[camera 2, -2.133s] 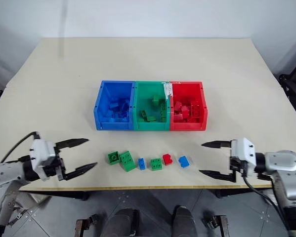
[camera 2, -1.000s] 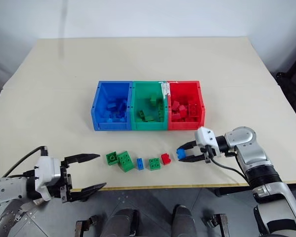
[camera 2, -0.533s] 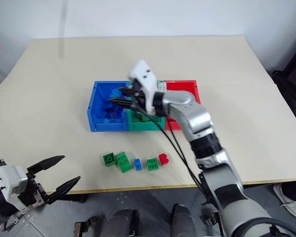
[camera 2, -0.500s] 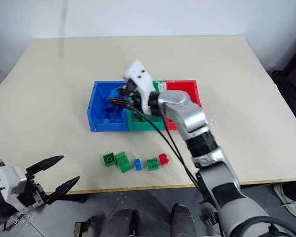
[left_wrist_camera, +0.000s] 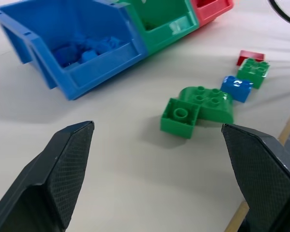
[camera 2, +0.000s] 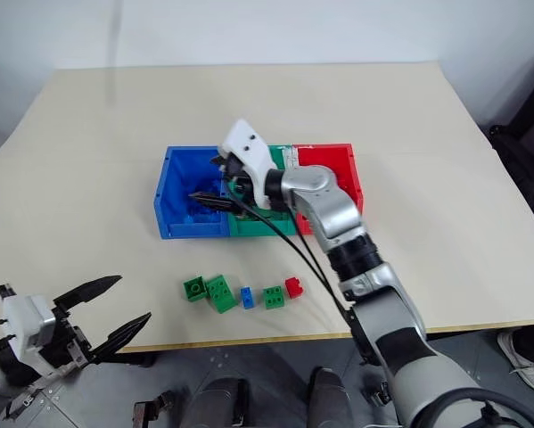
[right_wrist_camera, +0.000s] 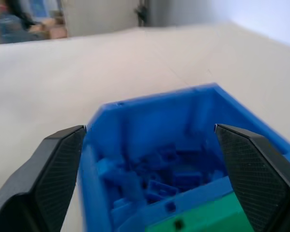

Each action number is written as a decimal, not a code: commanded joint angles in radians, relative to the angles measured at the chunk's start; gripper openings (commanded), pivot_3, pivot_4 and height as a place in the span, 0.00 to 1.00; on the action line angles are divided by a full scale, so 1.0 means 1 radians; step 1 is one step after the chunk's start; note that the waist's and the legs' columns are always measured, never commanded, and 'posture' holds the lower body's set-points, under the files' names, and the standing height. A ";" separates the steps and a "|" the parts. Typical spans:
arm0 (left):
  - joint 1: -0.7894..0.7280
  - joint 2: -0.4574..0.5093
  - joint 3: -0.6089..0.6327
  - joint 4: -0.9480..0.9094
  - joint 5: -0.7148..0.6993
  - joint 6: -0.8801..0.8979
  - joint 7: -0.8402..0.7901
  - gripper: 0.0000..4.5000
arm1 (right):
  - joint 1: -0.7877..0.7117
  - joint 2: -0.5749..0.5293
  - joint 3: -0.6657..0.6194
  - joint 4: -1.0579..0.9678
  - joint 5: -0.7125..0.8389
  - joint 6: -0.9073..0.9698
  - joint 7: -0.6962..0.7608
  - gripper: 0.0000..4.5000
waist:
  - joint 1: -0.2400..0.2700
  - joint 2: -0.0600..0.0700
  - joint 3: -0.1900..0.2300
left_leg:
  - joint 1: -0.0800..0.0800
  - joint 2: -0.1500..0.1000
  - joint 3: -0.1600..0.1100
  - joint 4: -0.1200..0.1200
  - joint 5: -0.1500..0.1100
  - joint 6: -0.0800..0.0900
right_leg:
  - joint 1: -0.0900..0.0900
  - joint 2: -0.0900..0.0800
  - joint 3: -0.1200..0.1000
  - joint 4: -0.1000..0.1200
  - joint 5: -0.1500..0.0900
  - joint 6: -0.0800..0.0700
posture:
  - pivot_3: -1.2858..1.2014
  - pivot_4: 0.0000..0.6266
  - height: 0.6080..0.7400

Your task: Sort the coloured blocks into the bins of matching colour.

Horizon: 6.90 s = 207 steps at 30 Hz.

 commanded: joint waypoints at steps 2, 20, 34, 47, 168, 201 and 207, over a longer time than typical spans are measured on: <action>-0.089 0.057 -0.061 0.025 0.012 0.007 -0.037 1.00 | 0.181 -0.175 -0.091 -0.195 0.113 -0.124 0.263 0.99 | 0.003 0.000 0.000 | 0.000 0.000 0.002 0.000 -0.001 0.001 | 0.000 0.000 0.000 -0.001 0.000 0.001 | 0.52 0.24 1.00; -0.459 0.092 -0.363 0.192 0.061 -0.016 -0.187 1.00 | 0.525 -0.533 -0.144 -0.073 0.047 -0.436 0.525 0.99 | -0.009 0.000 0.000 | 0.006 0.005 0.009 0.002 -0.001 0.000 | 0.005 0.001 -0.001 -0.004 0.002 0.003 | 0.52 0.24 1.00; -0.211 0.129 -0.205 0.105 0.045 -0.023 -0.189 1.00 | 0.256 -0.293 0.150 0.103 -0.215 -0.408 0.448 0.72 | 0.003 0.001 0.001 | 0.005 0.008 0.007 0.003 -0.003 -0.002 | 0.006 0.005 -0.001 -0.006 0.003 0.000 | 0.52 0.24 1.00; -0.254 0.087 -0.196 0.091 0.024 -0.019 -0.125 1.00 | 0.286 -0.361 -0.071 -0.007 0.041 -0.250 0.457 0.33 | 0.008 0.001 0.001 | 0.005 0.011 0.007 0.003 -0.003 -0.003 | 0.006 0.009 -0.001 -0.006 0.004 -0.001 | 0.52 0.24 1.00; -0.344 0.207 -0.381 -0.002 0.149 0.098 -0.122 1.00 | 0.531 -0.526 -0.243 -0.148 0.150 -0.383 0.547 0.99 | 0.005 0.000 0.000 | 0.008 0.023 0.027 0.004 -0.008 -0.005 | -0.003 0.014 0.000 -0.004 0.006 -0.007 | 0.52 0.24 1.00; -0.724 0.053 -0.777 -0.017 0.334 0.553 0.117 0.32 | 0.810 -0.612 -0.363 -0.426 0.225 -0.277 0.403 1.00 | 0.036 0.000 0.000 | 0.009 0.023 0.027 0.010 -0.008 -0.004 | -0.001 0.015 0.002 -0.002 0.007 -0.007 | 0.52 0.24 1.00; -0.737 -0.020 -0.565 0.030 0.193 0.340 0.050 0.32 | 0.808 -0.548 -0.393 -0.470 0.289 -0.225 0.294 1.00 | 0.035 0.000 0.000 | 0.009 0.023 0.027 0.011 -0.008 -0.004 | -0.001 0.015 0.001 -0.001 0.007 -0.007 | 0.52 0.24 1.00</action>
